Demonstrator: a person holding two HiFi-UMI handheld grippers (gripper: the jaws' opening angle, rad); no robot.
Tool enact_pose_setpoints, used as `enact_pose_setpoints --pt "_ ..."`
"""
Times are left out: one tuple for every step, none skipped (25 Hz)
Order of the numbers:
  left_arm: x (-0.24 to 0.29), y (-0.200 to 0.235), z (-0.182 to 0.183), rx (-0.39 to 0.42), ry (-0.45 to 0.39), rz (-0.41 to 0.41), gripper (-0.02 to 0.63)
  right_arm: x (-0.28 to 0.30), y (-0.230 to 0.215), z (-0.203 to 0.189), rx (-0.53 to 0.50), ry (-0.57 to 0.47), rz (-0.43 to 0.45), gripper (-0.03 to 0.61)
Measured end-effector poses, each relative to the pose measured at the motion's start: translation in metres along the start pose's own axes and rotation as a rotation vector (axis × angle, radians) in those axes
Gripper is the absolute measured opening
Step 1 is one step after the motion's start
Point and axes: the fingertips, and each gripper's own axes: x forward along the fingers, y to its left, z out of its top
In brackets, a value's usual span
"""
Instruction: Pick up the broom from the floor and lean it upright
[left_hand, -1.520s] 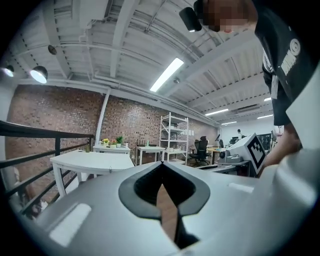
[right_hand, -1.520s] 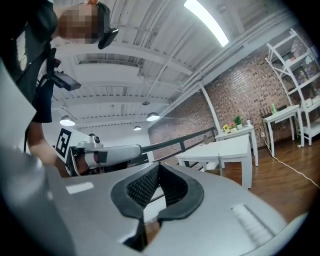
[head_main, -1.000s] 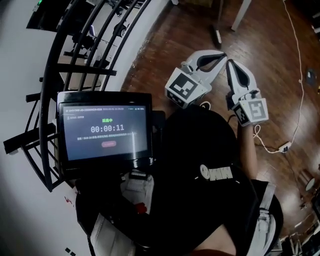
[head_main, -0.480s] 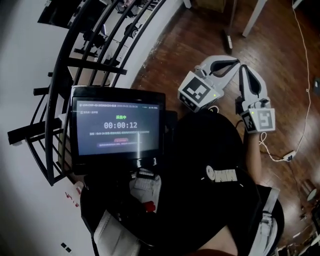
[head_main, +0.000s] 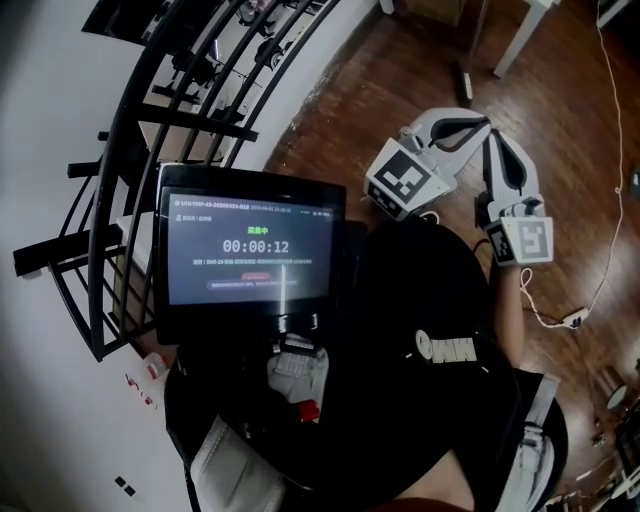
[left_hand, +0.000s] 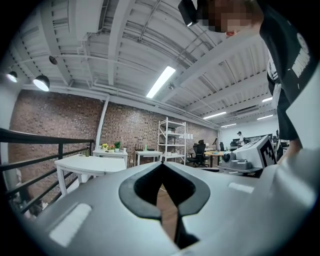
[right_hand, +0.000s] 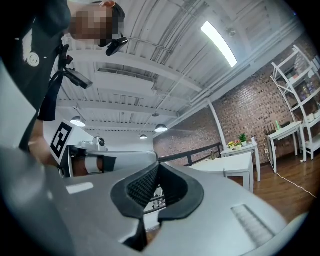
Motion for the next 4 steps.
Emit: enact_pose_setpoints --pt "-0.0004 0.0009 0.0002 -0.001 -0.002 0.003 0.017 0.0005 0.0005 -0.0002 -0.001 0.000 0.002 0.003" --pt "-0.0009 0.0016 0.0004 -0.002 -0.003 0.005 0.017 0.0010 0.0009 -0.0003 -0.002 -0.001 0.005 0.003" --pt "-0.0013 0.0023 0.0005 -0.001 -0.003 0.006 0.017 0.0017 0.0014 -0.0002 -0.004 -0.002 0.008 0.002" --pt "-0.0017 0.0030 0.0006 -0.001 -0.004 0.008 0.017 0.0025 0.0018 -0.0001 -0.005 -0.003 0.011 0.003"
